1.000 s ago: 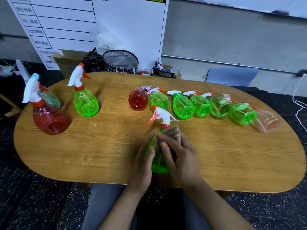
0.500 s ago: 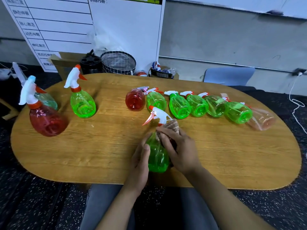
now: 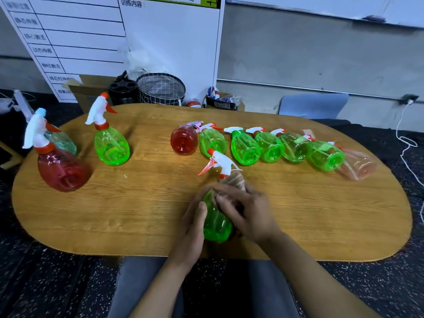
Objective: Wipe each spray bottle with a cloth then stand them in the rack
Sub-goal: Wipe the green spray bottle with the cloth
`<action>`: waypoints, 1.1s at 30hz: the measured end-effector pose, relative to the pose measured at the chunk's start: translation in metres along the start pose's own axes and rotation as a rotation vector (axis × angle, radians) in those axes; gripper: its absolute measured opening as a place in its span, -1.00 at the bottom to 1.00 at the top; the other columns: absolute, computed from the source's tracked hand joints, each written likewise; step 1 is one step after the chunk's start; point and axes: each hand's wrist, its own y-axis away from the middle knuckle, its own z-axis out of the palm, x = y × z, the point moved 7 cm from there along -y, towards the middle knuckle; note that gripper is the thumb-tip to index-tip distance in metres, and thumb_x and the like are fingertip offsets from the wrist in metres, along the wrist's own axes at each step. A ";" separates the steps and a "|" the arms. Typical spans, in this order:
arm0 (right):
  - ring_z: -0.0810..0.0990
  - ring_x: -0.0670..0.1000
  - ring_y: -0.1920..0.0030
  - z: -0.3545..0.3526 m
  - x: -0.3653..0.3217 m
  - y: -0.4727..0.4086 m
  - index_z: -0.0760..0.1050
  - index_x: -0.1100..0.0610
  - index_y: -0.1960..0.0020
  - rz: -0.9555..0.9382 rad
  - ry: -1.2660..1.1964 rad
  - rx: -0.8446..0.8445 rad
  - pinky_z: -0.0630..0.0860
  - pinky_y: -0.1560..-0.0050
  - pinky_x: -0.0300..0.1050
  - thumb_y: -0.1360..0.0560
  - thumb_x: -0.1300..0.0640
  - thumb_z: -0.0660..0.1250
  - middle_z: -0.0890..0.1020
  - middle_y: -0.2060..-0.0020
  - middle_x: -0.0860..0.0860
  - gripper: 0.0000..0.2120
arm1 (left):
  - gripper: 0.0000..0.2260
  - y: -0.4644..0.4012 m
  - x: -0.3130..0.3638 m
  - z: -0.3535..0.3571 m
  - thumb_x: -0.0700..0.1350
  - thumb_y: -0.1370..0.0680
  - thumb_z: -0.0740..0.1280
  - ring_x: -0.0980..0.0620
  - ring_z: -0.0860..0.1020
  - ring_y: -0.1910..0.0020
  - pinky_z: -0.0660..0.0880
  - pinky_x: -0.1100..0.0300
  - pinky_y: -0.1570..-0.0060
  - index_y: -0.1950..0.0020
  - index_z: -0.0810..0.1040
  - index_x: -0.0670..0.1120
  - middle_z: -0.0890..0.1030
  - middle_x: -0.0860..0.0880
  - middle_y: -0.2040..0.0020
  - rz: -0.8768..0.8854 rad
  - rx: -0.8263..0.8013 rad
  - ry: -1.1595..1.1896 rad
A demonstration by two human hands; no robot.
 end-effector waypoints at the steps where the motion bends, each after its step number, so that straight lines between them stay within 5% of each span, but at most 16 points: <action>1: 0.70 -0.07 0.02 0.000 0.005 -0.004 0.61 -0.19 -0.35 0.081 -0.038 0.042 0.65 0.02 0.02 -0.64 -0.21 0.31 0.66 -0.11 -0.06 -0.68 | -0.56 0.000 0.001 0.000 0.23 -0.69 0.14 0.28 0.50 -0.43 0.49 0.31 -0.32 -0.54 0.47 0.18 0.57 0.29 -0.42 0.006 0.002 -0.006; 4: 0.68 -0.16 0.01 0.005 0.000 0.003 0.64 -0.16 -0.33 0.139 -0.041 0.120 0.63 -0.03 -0.10 -0.63 -0.15 0.32 0.67 -0.07 -0.03 -0.69 | -0.62 0.000 0.001 0.001 0.15 -0.75 0.13 0.27 0.50 -0.43 0.48 0.38 -0.27 -0.55 0.46 0.16 0.58 0.29 -0.41 -0.002 -0.011 0.004; 13: 0.72 0.06 0.04 0.020 -0.028 0.053 0.59 -0.15 -0.42 -0.319 0.198 -0.060 0.68 0.16 -0.05 -0.66 -0.07 0.38 0.66 -0.24 0.06 -0.67 | -0.59 -0.007 -0.006 -0.001 0.13 -0.78 0.09 0.07 0.52 -0.49 0.44 0.08 -0.49 -0.57 0.47 0.06 0.58 0.11 -0.48 -0.012 0.006 0.002; 20: 0.66 -0.08 0.14 0.002 0.006 0.006 0.60 -0.23 -0.37 0.129 0.013 0.057 0.63 0.10 -0.03 -0.64 -0.29 0.24 0.68 -0.03 -0.04 -0.63 | -0.49 -0.002 0.000 0.000 0.39 -0.64 0.15 0.28 0.50 -0.44 0.47 0.37 -0.31 -0.51 0.48 0.23 0.57 0.25 -0.45 -0.051 -0.050 -0.034; 23: 0.69 -0.11 0.04 -0.002 0.009 -0.006 0.64 -0.16 -0.34 0.153 -0.060 0.054 0.63 0.00 -0.03 -0.63 -0.21 0.31 0.72 -0.07 -0.02 -0.66 | -0.28 0.000 0.005 0.001 0.55 -0.49 0.26 0.19 0.49 -0.48 0.50 0.09 -0.41 -0.57 0.40 0.24 0.53 0.24 -0.48 -0.032 -0.069 -0.036; 26: 0.70 -0.14 -0.08 -0.017 0.009 -0.010 0.69 -0.01 -0.29 0.199 -0.221 0.151 0.63 -0.10 -0.06 -0.63 0.02 0.38 0.74 -0.11 -0.09 -0.73 | -0.19 0.001 0.010 0.002 0.46 -0.41 0.48 0.04 0.57 -0.43 0.55 -0.17 -0.39 -0.58 0.41 0.19 0.60 0.11 -0.44 -0.023 -0.091 -0.003; 29: 0.71 -0.10 -0.08 -0.029 0.016 -0.011 0.69 0.03 -0.23 0.278 -0.289 0.229 0.63 -0.08 -0.06 -0.62 0.10 0.37 0.74 -0.06 -0.15 -0.78 | -0.35 0.000 0.013 0.002 0.31 -0.47 0.48 0.13 0.56 -0.43 0.52 -0.22 -0.43 -0.54 0.45 0.28 0.59 0.20 -0.43 -0.011 -0.077 0.010; 33: 0.70 -0.13 -0.08 -0.027 0.013 -0.012 0.68 0.03 -0.21 0.229 -0.236 0.195 0.63 -0.07 -0.06 -0.61 0.08 0.39 0.73 -0.07 -0.17 -0.80 | -0.34 -0.002 0.009 -0.001 0.44 -0.47 0.43 0.10 0.44 -0.55 0.49 -0.25 -0.44 -0.55 0.37 0.42 0.44 0.25 -0.56 -0.006 -0.080 0.033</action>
